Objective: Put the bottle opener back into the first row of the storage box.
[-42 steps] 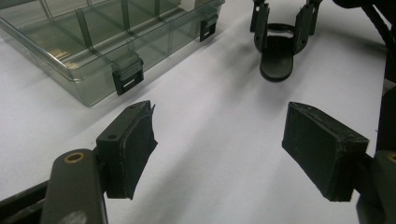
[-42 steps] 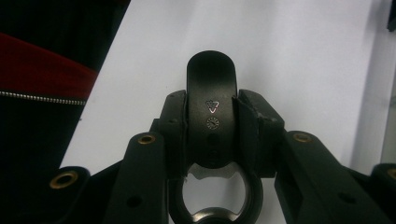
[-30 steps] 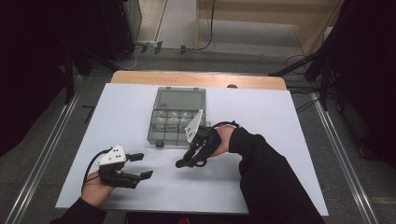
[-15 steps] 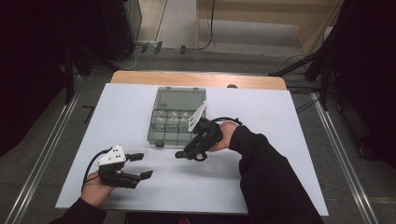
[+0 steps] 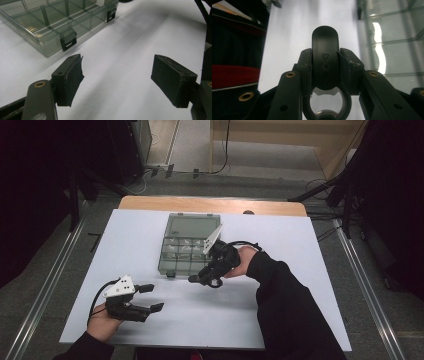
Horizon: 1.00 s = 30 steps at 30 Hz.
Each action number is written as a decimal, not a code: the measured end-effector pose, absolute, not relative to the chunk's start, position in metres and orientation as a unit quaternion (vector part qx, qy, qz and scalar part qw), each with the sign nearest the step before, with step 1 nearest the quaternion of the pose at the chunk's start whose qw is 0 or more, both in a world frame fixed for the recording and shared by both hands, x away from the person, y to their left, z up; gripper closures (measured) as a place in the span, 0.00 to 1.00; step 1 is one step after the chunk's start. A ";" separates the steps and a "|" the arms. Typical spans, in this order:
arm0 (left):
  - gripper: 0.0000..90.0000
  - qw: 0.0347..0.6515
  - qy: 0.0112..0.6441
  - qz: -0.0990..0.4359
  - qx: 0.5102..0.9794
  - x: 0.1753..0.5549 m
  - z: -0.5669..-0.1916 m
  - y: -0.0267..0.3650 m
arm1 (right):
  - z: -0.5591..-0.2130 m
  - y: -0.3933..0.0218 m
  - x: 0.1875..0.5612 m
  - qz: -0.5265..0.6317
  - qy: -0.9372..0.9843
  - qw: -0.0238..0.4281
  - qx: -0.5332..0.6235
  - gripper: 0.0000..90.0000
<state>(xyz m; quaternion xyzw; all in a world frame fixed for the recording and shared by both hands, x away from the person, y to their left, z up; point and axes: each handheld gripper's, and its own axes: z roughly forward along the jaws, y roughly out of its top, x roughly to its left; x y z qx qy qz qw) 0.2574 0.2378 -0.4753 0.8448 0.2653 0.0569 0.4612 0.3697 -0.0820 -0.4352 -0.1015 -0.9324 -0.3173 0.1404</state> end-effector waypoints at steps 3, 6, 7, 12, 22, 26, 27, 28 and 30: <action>0.27 0.461 0.265 0.056 0.845 0.257 -0.475 0.238 | -0.431 -0.082 0.374 -0.321 -0.931 0.137 -0.109 0.73; 0.27 0.461 0.265 0.056 0.845 0.257 -0.475 0.238 | -0.428 -0.082 0.377 -0.319 -0.931 0.131 -0.117 0.73; 0.27 0.462 0.265 0.056 0.844 0.257 -0.475 0.237 | -0.427 -0.082 0.378 -0.318 -0.931 0.129 -0.121 0.73; 0.27 0.462 0.266 0.055 0.844 0.257 -0.475 0.238 | -0.425 -0.081 0.386 -0.318 -0.929 0.110 -0.152 0.73; 0.27 0.463 0.266 0.055 0.844 0.258 -0.475 0.239 | -0.422 -0.077 0.400 -0.321 -0.925 0.085 -0.184 0.73; 0.27 0.463 0.266 0.055 0.844 0.258 -0.475 0.239 | -0.421 -0.075 0.408 -0.316 -0.925 0.080 -0.197 0.73; 0.27 0.463 0.267 0.055 0.843 0.258 -0.475 0.239 | -0.421 -0.074 0.410 -0.315 -0.924 0.079 -0.200 0.73; 0.27 0.464 0.266 0.056 0.843 0.258 -0.475 0.239 | -0.421 -0.074 0.412 -0.316 -0.924 0.077 -0.200 0.73; 0.27 0.464 0.266 0.056 0.843 0.258 -0.475 0.239 | -0.419 -0.074 0.415 -0.316 -0.923 0.076 -0.208 0.73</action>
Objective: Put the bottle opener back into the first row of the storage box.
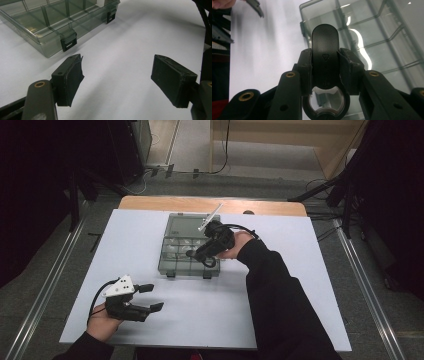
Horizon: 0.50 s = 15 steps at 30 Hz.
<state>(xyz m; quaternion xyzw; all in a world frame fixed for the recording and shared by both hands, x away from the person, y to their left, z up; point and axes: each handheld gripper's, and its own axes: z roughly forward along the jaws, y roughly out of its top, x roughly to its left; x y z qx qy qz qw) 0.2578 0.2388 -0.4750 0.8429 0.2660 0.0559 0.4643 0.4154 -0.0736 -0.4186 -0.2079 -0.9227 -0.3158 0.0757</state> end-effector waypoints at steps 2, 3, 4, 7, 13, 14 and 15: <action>0.27 0.464 0.265 0.055 0.843 0.258 -0.475 0.239 | -0.417 -0.073 0.419 -0.316 -0.922 0.071 -0.211 0.73; 0.27 0.464 0.265 0.055 0.843 0.258 -0.475 0.239 | -0.415 -0.073 0.421 -0.314 -0.922 0.070 -0.214 0.73; 0.27 0.465 0.265 0.054 0.843 0.258 -0.475 0.239 | -0.415 -0.073 0.423 -0.313 -0.922 0.064 -0.217 0.73; 0.27 0.465 0.265 0.055 0.843 0.258 -0.475 0.239 | -0.414 -0.073 0.429 -0.305 -0.925 0.047 -0.222 0.73; 0.27 0.465 0.266 0.055 0.843 0.258 -0.475 0.239 | -0.417 -0.070 0.442 -0.302 -0.925 0.035 -0.227 0.73; 0.27 0.465 0.265 0.054 0.843 0.258 -0.475 0.239 | -0.418 -0.069 0.444 -0.300 -0.926 0.032 -0.226 0.73; 0.27 0.465 0.265 0.053 0.843 0.258 -0.475 0.239 | -0.420 -0.068 0.447 -0.299 -0.926 0.032 -0.228 0.73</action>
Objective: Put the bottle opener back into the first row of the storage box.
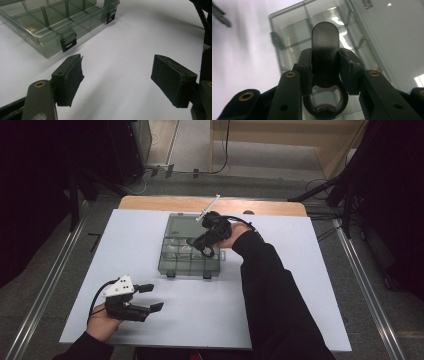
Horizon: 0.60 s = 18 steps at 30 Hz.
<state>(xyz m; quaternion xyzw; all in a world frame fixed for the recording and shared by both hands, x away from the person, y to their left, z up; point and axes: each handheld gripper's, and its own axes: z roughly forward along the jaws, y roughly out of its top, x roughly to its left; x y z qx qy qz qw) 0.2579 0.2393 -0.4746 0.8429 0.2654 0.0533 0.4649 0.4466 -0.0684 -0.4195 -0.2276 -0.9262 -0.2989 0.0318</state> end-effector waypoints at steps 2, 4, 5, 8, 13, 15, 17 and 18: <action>0.27 0.466 0.266 0.054 0.842 0.258 -0.475 0.239 | -0.422 -0.067 0.451 -0.296 -0.928 0.025 -0.226 0.73; 0.27 0.466 0.265 0.054 0.842 0.258 -0.475 0.239 | -0.423 -0.066 0.454 -0.295 -0.928 0.025 -0.228 0.73; 0.27 0.467 0.265 0.054 0.842 0.258 -0.475 0.240 | -0.424 -0.066 0.455 -0.297 -0.927 0.023 -0.227 0.73; 0.27 0.466 0.265 0.054 0.842 0.258 -0.475 0.240 | -0.424 -0.064 0.460 -0.294 -0.927 0.012 -0.231 0.73; 0.27 0.466 0.264 0.053 0.843 0.258 -0.475 0.239 | -0.426 -0.059 0.464 -0.293 -0.928 0.006 -0.230 0.73; 0.27 0.466 0.264 0.052 0.843 0.258 -0.475 0.239 | -0.429 -0.056 0.465 -0.291 -0.931 0.000 -0.220 0.73; 0.27 0.465 0.263 0.052 0.844 0.258 -0.475 0.239 | -0.432 -0.053 0.464 -0.291 -0.935 -0.009 -0.204 0.73; 0.27 0.466 0.263 0.051 0.844 0.258 -0.475 0.239 | -0.433 -0.051 0.464 -0.293 -0.936 -0.012 -0.196 0.72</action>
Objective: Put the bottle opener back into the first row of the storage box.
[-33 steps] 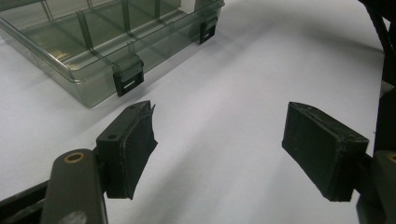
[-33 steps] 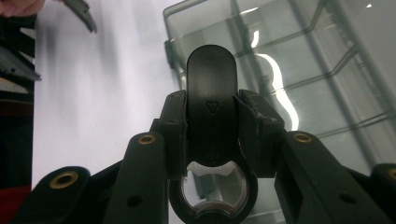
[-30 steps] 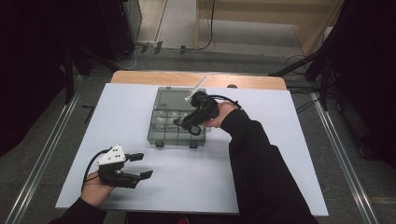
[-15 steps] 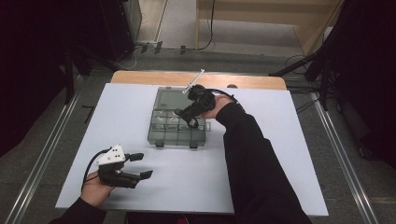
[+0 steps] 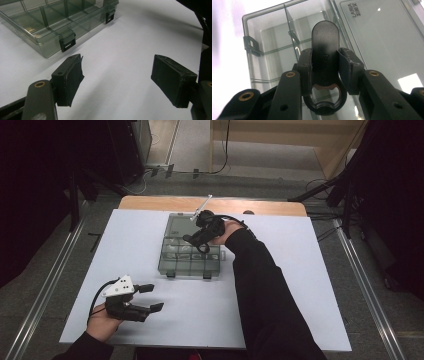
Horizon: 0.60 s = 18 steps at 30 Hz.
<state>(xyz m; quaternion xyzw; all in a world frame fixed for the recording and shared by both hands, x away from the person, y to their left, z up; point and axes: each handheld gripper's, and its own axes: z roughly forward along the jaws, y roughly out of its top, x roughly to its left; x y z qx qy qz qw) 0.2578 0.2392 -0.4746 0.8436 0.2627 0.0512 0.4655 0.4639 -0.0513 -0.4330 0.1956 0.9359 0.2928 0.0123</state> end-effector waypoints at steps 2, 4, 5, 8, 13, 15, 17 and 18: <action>0.27 0.466 0.264 0.052 0.843 0.258 -0.475 0.239 | -0.434 -0.050 0.464 0.297 0.936 0.011 0.185 0.66; 0.27 0.466 0.265 0.050 0.843 0.258 -0.475 0.239 | -0.435 -0.050 0.464 0.304 0.935 0.006 0.183 0.62; 0.27 0.465 0.265 0.051 0.843 0.258 -0.475 0.239 | -0.434 -0.051 0.464 0.305 0.934 0.007 0.185 0.59; 0.27 0.465 0.263 0.051 0.844 0.258 -0.475 0.239 | -0.434 -0.054 0.462 0.315 0.927 0.000 0.202 0.54; 0.27 0.464 0.265 0.052 0.843 0.258 -0.475 0.239 | -0.433 -0.060 0.456 0.333 0.915 -0.011 0.226 0.44; 0.27 0.464 0.264 0.053 0.844 0.258 -0.475 0.239 | -0.433 -0.063 0.452 0.340 0.911 -0.009 0.235 0.36; 0.27 0.462 0.265 0.052 0.845 0.258 -0.475 0.239 | -0.433 -0.064 0.447 0.339 0.909 0.000 0.243 0.24; 0.27 0.461 0.264 0.053 0.846 0.259 -0.475 0.239 | -0.433 -0.065 0.445 0.337 0.908 0.007 0.248 0.22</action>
